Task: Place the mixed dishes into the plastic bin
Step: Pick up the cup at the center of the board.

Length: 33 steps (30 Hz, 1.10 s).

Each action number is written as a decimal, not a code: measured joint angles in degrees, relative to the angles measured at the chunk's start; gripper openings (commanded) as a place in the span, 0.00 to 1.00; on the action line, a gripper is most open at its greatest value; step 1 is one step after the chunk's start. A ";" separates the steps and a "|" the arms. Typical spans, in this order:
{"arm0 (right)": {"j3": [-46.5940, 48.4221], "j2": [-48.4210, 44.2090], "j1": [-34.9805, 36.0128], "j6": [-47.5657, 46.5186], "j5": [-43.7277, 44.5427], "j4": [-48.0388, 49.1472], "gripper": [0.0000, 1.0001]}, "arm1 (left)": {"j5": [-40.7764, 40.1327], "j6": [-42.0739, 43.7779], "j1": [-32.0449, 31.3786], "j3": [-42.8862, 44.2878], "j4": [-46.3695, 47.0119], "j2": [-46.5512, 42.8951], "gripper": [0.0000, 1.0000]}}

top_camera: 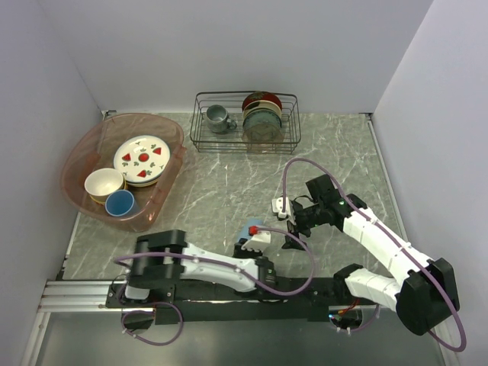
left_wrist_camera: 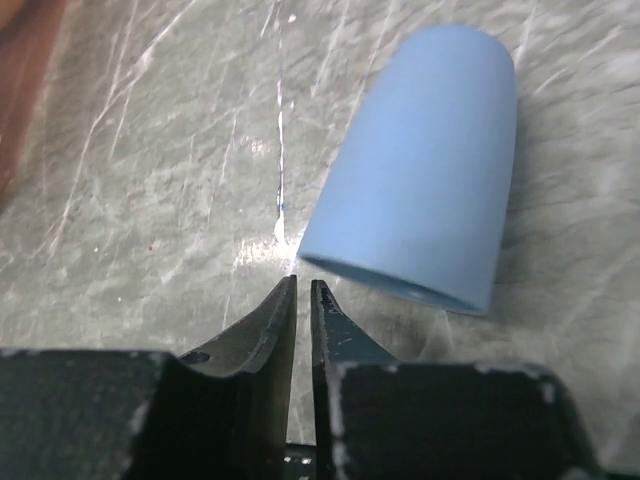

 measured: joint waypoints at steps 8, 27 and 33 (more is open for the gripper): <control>0.83 -2.51 -0.02 1.55 -0.35 -0.35 1.00 | 1.16 14.14 -0.20 -16.04 19.15 -25.24 0.12; 1.68 3.23 12.22 4.90 5.57 7.48 1.00 | 25.68 32.09 12.20 -47.60 55.39 -65.79 0.50; 1.77 10.16 20.48 12.55 13.38 14.16 1.00 | 26.25 31.10 12.68 -47.43 53.96 -64.92 0.47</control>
